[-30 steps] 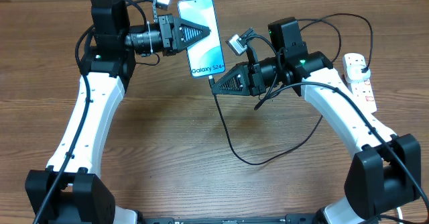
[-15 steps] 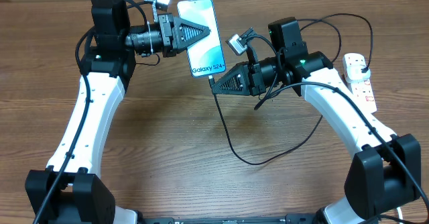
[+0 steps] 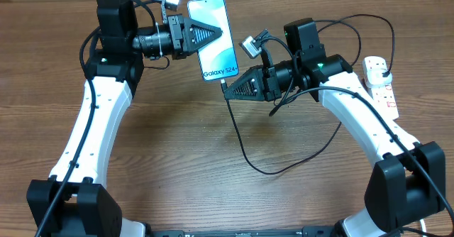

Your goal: Plug charger to phone and switch on socket

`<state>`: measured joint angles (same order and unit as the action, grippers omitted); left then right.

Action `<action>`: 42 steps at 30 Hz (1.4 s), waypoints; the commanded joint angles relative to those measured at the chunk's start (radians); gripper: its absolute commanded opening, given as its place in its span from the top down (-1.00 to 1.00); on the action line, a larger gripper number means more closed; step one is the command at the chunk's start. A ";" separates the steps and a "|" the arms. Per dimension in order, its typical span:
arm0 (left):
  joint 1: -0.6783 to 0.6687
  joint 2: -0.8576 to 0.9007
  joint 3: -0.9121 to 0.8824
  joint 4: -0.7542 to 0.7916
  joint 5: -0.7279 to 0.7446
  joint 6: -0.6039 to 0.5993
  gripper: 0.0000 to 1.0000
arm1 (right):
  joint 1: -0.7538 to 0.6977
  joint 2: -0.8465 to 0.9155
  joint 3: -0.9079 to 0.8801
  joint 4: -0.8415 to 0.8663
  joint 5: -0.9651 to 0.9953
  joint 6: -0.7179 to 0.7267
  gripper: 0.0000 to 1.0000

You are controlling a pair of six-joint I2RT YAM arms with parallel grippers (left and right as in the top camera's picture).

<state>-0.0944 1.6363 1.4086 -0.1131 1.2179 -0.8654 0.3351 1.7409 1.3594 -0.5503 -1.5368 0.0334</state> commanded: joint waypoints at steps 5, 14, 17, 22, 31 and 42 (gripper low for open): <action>-0.005 -0.006 0.015 0.005 0.015 -0.033 0.92 | -0.002 -0.009 0.028 0.004 -0.024 0.005 0.92; -0.005 -0.006 0.015 0.005 0.029 -0.032 0.92 | -0.002 -0.009 0.028 0.008 -0.024 0.005 0.93; -0.005 -0.006 0.015 0.005 0.032 -0.032 0.91 | -0.002 -0.009 0.028 0.009 -0.024 0.005 0.93; -0.005 -0.006 0.015 0.005 0.033 -0.033 0.92 | -0.002 -0.009 0.028 0.008 -0.024 0.005 0.93; -0.005 -0.006 0.015 0.005 0.044 -0.033 0.92 | -0.011 -0.009 0.028 0.014 0.009 0.036 0.92; -0.005 -0.006 0.015 0.005 0.055 -0.032 0.92 | -0.011 -0.009 0.028 0.034 0.020 0.053 0.93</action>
<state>-0.0948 1.6363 1.4086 -0.1123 1.2224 -0.8883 0.3336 1.7409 1.3594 -0.5312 -1.5272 0.0788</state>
